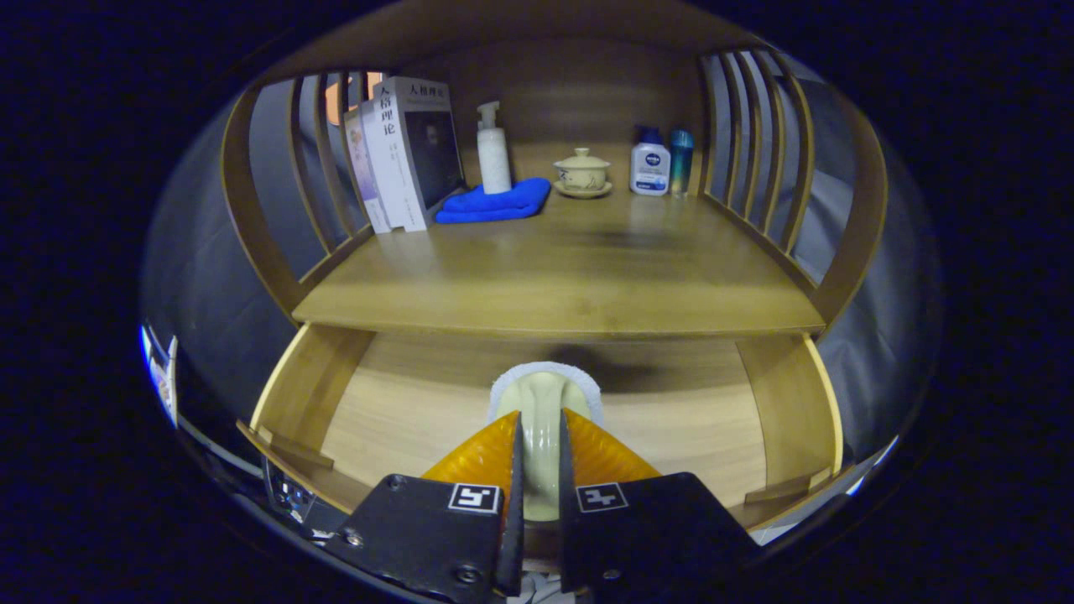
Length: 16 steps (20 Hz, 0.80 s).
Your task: Pull open the drawer, take out the items inside it, and place them on the countertop above the cabinet.
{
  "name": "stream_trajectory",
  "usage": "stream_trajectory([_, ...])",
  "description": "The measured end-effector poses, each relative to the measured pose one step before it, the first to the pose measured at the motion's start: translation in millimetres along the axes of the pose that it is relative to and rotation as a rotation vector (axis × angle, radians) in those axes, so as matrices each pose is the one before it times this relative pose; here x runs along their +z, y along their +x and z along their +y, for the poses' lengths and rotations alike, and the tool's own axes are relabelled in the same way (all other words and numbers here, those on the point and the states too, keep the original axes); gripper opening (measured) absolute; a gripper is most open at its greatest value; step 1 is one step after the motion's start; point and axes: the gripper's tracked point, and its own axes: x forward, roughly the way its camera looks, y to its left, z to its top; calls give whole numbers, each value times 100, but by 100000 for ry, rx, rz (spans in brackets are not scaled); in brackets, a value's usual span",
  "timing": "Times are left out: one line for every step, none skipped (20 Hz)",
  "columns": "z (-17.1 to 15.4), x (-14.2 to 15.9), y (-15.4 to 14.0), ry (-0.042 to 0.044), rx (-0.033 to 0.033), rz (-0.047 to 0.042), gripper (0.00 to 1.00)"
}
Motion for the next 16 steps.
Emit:
stream_trajectory([21, 352, -453, 140, 541, -500, 20])
stream_trajectory([133, 458, -518, 306, 738, -816, 20])
stream_trajectory([136, 692, -640, 282, 813, -1239, 20])
stream_trajectory([47, 760, -468, 313, 408, -1401, 20])
stream_trajectory([-11, 997, -443, 582, 29, -1963, 20])
stream_trajectory([-118, 846, -281, 211, -358, -1445, 20])
stream_trajectory([-148, 806, -180, 248, -388, -1039, 20])
stream_trajectory([-43, 767, 62, 264, -592, -717, 20])
stream_trajectory([-4, 792, 111, 254, -215, -628, 20])
stream_trajectory([65, 582, 316, 295, -270, -109, 20])
stream_trajectory([-28, 737, 436, 419, -491, 88, 20])
stream_trajectory([23, 804, 511, 495, -322, 247, 20])
stream_trajectory([50, 724, 395, 628, -171, 109, 20])
stream_trajectory([1, 947, 579, 1184, -501, -523, 20])
stream_trajectory([71, 925, 705, 898, -231, -136, 20])
stream_trajectory([66, 794, 468, 555, -117, -366, 20])
